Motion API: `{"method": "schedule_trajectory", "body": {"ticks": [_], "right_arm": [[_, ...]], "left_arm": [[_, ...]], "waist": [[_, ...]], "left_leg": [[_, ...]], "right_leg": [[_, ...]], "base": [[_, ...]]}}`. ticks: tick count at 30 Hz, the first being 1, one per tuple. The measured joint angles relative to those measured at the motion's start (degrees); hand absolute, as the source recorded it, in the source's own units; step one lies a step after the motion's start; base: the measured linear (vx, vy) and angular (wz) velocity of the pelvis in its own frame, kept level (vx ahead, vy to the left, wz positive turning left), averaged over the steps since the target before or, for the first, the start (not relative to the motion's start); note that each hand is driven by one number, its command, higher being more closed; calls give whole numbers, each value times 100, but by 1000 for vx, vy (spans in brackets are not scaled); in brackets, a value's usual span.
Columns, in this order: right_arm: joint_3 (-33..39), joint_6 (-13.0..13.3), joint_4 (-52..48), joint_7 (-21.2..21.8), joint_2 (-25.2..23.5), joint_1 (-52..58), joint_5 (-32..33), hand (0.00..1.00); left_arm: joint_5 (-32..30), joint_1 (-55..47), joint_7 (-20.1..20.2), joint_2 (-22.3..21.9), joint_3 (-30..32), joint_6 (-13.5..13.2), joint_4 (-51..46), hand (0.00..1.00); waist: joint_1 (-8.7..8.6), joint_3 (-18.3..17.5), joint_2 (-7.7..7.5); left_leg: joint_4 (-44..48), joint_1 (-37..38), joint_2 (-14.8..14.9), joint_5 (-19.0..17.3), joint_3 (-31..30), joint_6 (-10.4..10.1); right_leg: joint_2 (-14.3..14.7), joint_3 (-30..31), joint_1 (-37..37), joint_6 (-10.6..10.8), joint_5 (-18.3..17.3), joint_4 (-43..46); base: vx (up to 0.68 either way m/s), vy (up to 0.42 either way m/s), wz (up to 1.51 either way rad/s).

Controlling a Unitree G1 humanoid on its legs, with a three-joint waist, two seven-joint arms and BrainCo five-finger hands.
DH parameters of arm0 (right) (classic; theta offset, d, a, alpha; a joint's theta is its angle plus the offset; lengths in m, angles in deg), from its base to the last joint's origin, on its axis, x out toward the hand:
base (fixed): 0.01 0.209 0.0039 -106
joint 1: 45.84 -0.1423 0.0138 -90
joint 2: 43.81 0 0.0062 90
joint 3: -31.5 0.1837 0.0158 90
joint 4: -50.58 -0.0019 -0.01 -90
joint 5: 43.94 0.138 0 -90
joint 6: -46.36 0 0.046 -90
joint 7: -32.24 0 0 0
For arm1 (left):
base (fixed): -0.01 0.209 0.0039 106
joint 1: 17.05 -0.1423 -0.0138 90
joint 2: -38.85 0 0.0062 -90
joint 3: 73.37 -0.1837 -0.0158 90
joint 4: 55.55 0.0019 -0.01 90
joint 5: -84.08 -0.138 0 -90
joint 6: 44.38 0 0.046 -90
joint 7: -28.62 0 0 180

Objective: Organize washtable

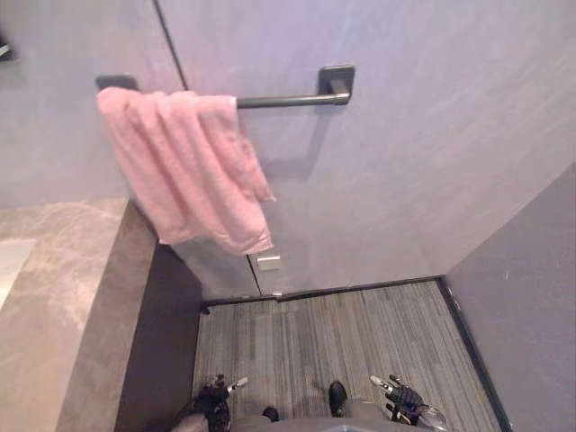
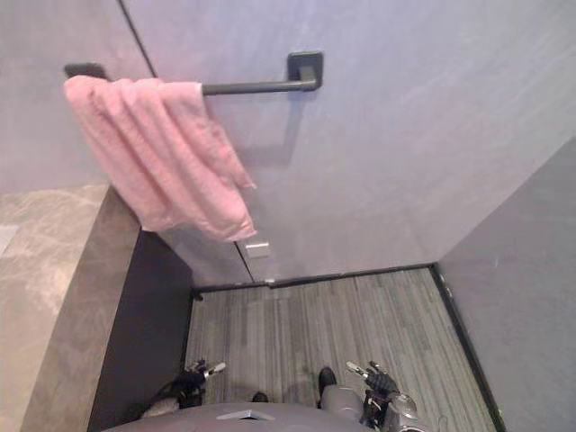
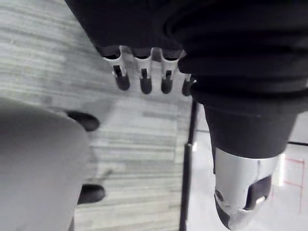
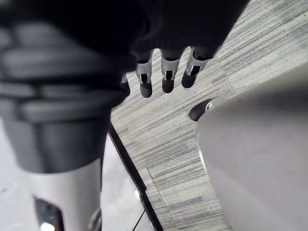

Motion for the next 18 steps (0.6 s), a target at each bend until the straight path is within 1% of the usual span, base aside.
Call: {"method": "schedule_trajectory", "body": {"ticks": [2,4,6,7,8,9,10,11,12,14,16,18], "right_arm": [[-115,-2,-27,-5,19,0,-1,0],[-298,3,-119,-66,37,-27,4,0],[-709,4,-655,-198,36,-14,15,0],[-1007,17,-1340,-267,38,29,20,0],[-1217,92,-2034,-358,39,46,22,0],[-1308,127,-2360,-392,32,48,24,0],[-1435,218,-2932,-450,20,20,23,0],[-1575,280,-3397,-487,11,-41,22,0],[-1624,308,-3591,-492,-1,-76,21,0],[-1879,368,-4275,-507,-37,-202,6,0],[-2110,397,-4756,-500,-32,-300,4,0],[-2399,447,-5037,-442,-32,-541,3,0]], "left_arm": [[7,6,-8,-17,1,0,2,0],[15,37,-20,-25,-2,0,-33,0],[43,29,-73,-37,-56,2,-292,0],[91,-46,-129,-47,-140,4,-619,0],[257,-156,-168,-55,-252,-2,-1068,0],[324,-198,-186,-70,-265,-5,-1316,0],[496,-252,-238,-102,-250,-36,-1838,0],[526,-316,-299,-123,-224,-95,-2297,0],[550,-340,-353,-129,-223,-124,-2529,0],[750,-399,-484,-149,-206,-245,-3456,0],[754,-437,-539,-182,-160,-304,-4060,0],[816,-507,-605,-214,-62,-353,-4515,0]], "waist": [[24,-33,50],[40,-76,47],[67,-118,25],[78,-126,15],[76,-148,9],[78,-167,3],[106,-185,-17],[137,-198,-39],[150,-213,-53],[221,-321,-117],[259,-346,-143],[291,-347,-141]], "left_leg": [[-27,54,115,-31,-119,-49],[-40,77,182,-52,-209,-89],[-67,71,219,-61,-277,-111],[-81,59,221,-60,-276,-112],[-96,37,216,-60,-275,-113],[-104,23,211,-60,-273,-113],[-114,-8,200,-58,-272,-116],[-120,-28,187,-53,-273,-122],[-119,-35,171,-52,-272,-121],[-60,-149,113,-51,-273,-119],[2,-220,70,-50,-281,-119],[74,-268,24,-50,-285,-118]], "right_leg": [[84,-141,157,-24,10,-159],[128,-260,273,-72,1,-278],[160,-302,333,-110,26,-392],[162,-298,328,-124,37,-418],[156,-292,326,-135,72,-473],[150,-287,321,-126,94,-508],[133,-284,321,-122,151,-581],[108,-283,323,-95,186,-631],[95,-279,330,-87,211,-671],[39,-258,323,-69,313,-827],[-13,-264,323,-46,371,-903],[-57,-257,324,-29,401,-920]], "base": [[71,-128,25],[44,-85,32],[3,-29,12],[0,0,0],[0,0,0],[11,39,-1],[2,52,-1],[-5,56,-1],[-10,56,-2],[-11,53,0],[-22,46,4],[-40,36,2]]}}
